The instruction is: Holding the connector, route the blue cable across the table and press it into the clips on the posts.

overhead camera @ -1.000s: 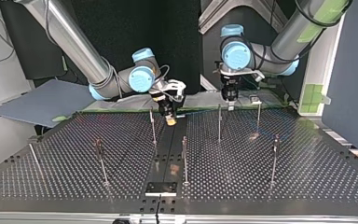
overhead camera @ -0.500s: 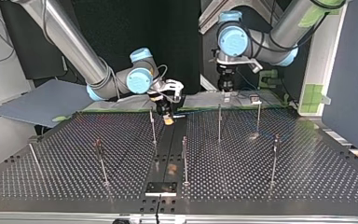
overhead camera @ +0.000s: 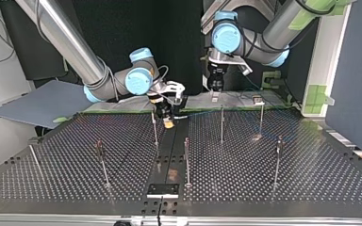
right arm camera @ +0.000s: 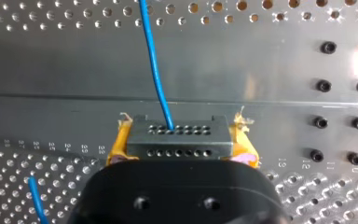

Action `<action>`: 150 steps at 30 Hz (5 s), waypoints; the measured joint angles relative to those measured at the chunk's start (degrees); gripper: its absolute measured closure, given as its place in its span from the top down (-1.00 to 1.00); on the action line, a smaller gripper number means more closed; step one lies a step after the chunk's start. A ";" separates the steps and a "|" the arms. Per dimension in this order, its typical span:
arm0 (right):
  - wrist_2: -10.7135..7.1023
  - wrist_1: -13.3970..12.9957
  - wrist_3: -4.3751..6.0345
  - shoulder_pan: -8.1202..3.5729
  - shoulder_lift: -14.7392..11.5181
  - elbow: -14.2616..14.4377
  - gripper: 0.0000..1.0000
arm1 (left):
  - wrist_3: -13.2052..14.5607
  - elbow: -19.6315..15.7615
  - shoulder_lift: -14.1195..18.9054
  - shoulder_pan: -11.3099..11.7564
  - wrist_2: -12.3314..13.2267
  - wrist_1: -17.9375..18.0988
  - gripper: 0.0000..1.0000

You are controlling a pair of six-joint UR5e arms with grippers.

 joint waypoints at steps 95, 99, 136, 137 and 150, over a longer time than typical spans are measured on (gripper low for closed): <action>0.16 3.04 2.32 -0.28 -5.70 0.03 -1.00 | -5.26 18.09 -10.02 -1.41 -5.99 -4.09 -1.00; 0.14 4.75 3.03 -0.37 -7.10 0.07 -1.00 | -5.17 18.08 -8.45 -1.56 -6.03 -4.69 -1.00; -0.58 8.31 7.03 -1.50 -18.69 2.14 -1.00 | -4.34 18.07 6.86 -3.93 -9.87 -10.84 -1.00; -0.77 8.36 7.03 -1.50 -18.82 2.13 -1.00 | -4.34 18.07 7.07 -3.94 -10.03 -10.93 -1.00; -5.10 8.50 9.20 -2.72 -20.03 1.30 -1.00 | -4.25 18.56 7.32 -2.81 -8.78 -9.57 -1.00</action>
